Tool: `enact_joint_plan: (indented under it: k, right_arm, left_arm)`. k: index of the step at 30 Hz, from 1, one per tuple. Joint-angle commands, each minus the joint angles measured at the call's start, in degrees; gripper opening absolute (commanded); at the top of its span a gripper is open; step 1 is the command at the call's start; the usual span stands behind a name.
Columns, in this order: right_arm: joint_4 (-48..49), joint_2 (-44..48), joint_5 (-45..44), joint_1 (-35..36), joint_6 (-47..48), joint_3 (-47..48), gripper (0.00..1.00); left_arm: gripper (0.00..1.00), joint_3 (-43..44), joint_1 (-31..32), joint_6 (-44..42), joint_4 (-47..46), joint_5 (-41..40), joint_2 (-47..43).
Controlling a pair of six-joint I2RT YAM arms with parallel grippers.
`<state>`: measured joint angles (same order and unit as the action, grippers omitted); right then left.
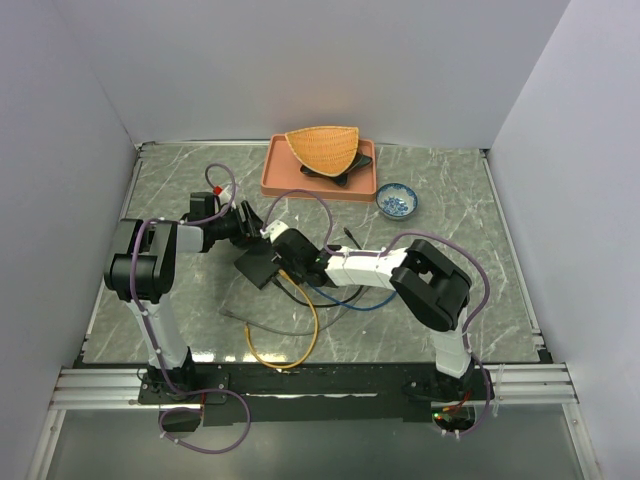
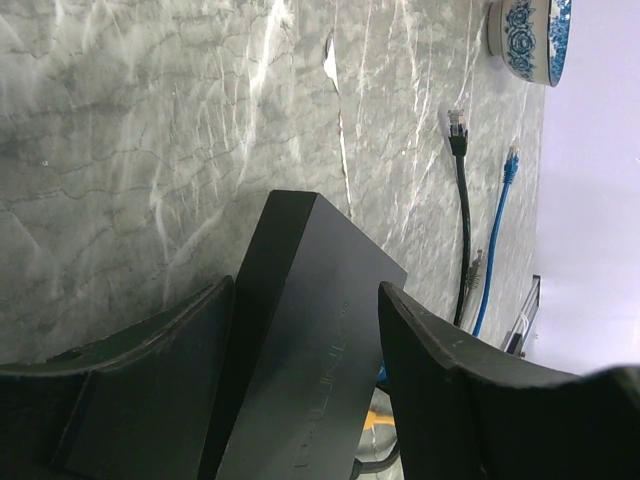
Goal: Insert the plug into the switch port
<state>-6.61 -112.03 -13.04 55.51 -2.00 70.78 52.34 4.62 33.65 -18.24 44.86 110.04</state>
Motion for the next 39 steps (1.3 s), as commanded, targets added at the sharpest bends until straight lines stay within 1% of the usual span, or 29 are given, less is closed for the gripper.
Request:
enact_joint_plan:
  k: [1, 11, 12, 21, 39]
  right_arm:
    - [5.8, -0.4, -0.7, 0.3, 0.3, 4.4, 0.0]
    - [6.4, -1.4, -0.6, 0.4, 0.2, 5.2, 0.0]
    - [7.9, -1.3, -0.9, 0.3, 0.2, 5.1, 0.0]
    - [10.5, 2.3, -0.9, 0.4, 0.2, 2.1, 0.0]
    - [12.9, 5.9, -1.6, 0.4, 0.2, -0.3, 0.0]
  left_arm:
    - [0.66, -1.6, 0.6, -0.3, 1.2, 2.8, 1.6]
    - [0.65, -1.5, 0.7, -0.9, 1.7, 3.2, 1.6]
    - [0.65, -1.5, 0.7, -1.0, 1.7, 3.2, 1.8]
    - [0.65, -1.6, 0.7, -0.9, 1.3, 3.2, 2.5]
    - [0.66, -2.0, 0.7, -1.0, 1.1, 3.1, 2.7]
